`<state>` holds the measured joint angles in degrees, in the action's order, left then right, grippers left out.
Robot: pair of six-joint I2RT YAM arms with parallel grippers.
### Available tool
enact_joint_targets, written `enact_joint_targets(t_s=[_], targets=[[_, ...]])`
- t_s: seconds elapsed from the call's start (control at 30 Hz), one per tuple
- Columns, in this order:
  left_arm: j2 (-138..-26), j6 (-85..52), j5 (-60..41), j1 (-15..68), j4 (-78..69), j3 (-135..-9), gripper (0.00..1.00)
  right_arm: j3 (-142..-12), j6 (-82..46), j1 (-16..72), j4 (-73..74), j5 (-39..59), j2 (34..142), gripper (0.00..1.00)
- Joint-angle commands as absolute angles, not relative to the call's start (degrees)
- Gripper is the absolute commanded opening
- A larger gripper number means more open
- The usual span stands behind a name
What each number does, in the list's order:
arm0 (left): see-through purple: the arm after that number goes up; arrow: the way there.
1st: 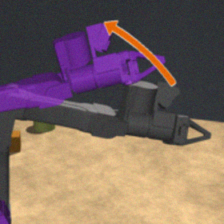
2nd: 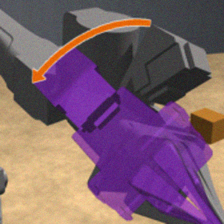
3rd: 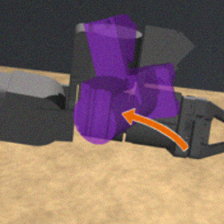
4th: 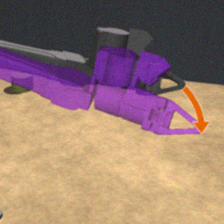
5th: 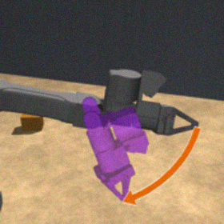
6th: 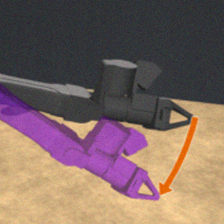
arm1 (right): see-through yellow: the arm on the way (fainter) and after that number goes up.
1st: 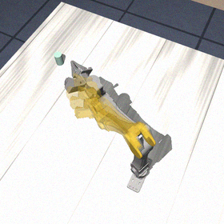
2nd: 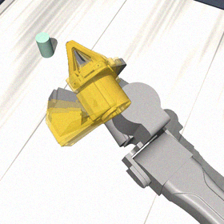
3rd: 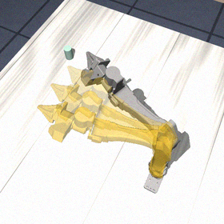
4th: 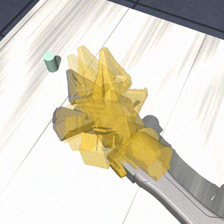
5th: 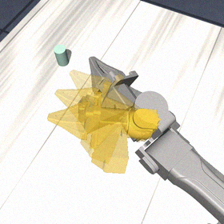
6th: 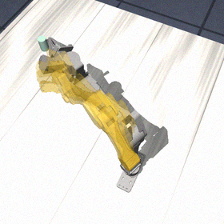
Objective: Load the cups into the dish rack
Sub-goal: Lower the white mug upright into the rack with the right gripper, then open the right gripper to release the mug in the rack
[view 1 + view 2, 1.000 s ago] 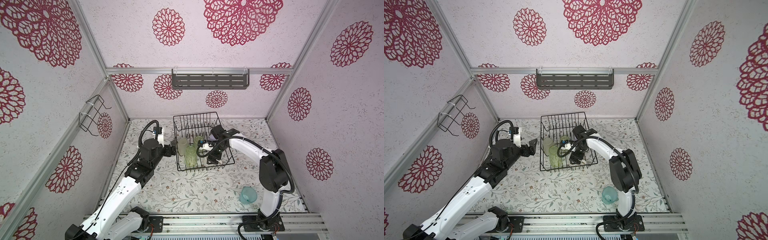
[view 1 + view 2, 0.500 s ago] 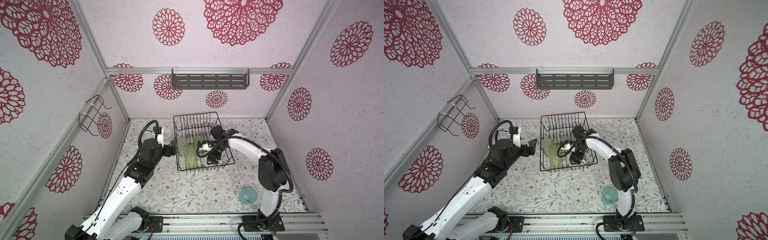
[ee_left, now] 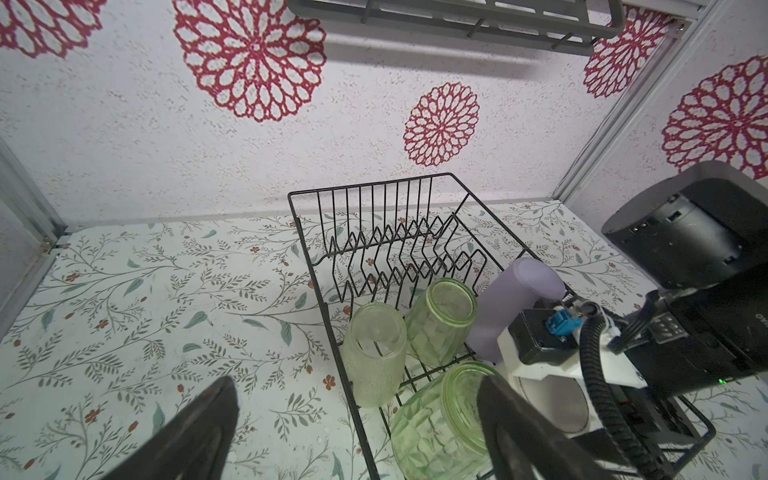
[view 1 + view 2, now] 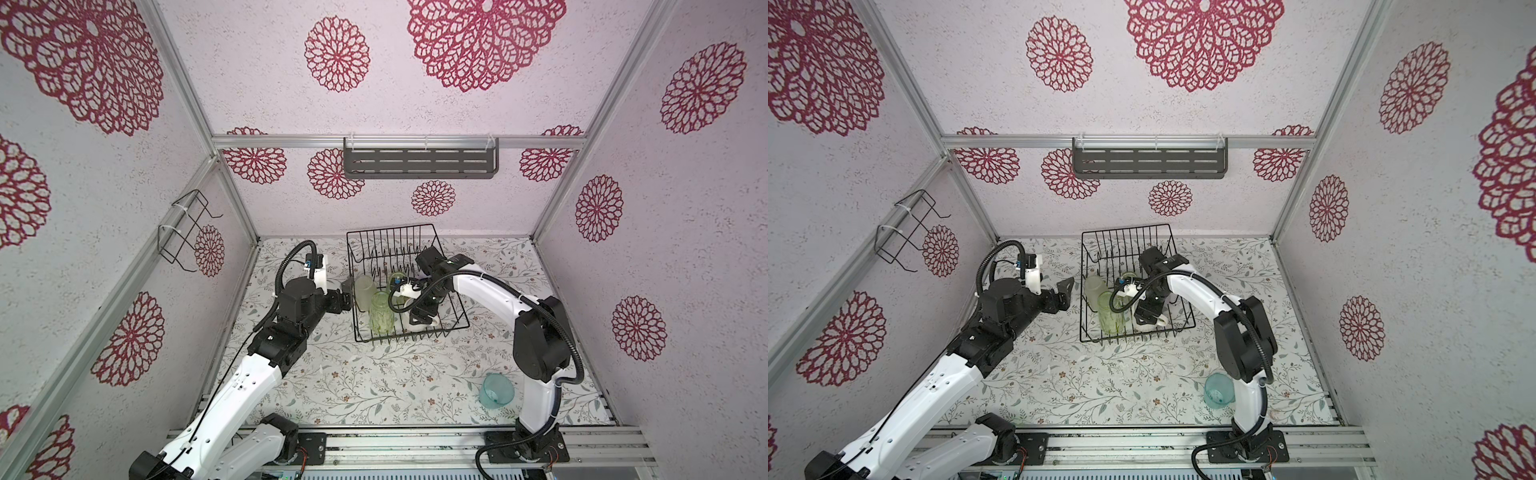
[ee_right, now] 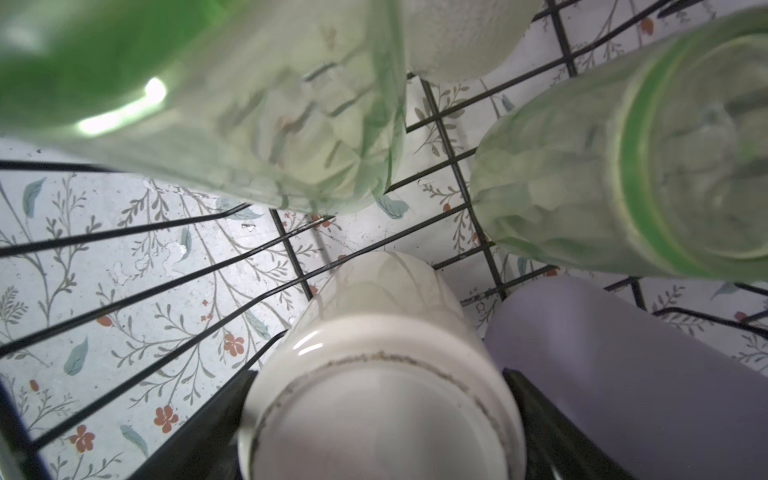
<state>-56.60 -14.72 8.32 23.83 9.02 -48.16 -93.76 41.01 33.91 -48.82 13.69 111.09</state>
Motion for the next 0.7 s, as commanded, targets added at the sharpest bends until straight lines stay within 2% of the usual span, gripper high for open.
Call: enact_joint_targets(t_s=[0.0,0.67], targets=[[-55.93,-15.07,8.19,23.37,8.86,-48.44,0.94,-96.47,41.94,34.01,-48.64,15.29,111.14,0.74],[-57.51,-15.42,7.71,23.32,8.43,-48.84,0.94,-93.89,39.09,34.01,-43.45,18.12,110.65,0.77]])
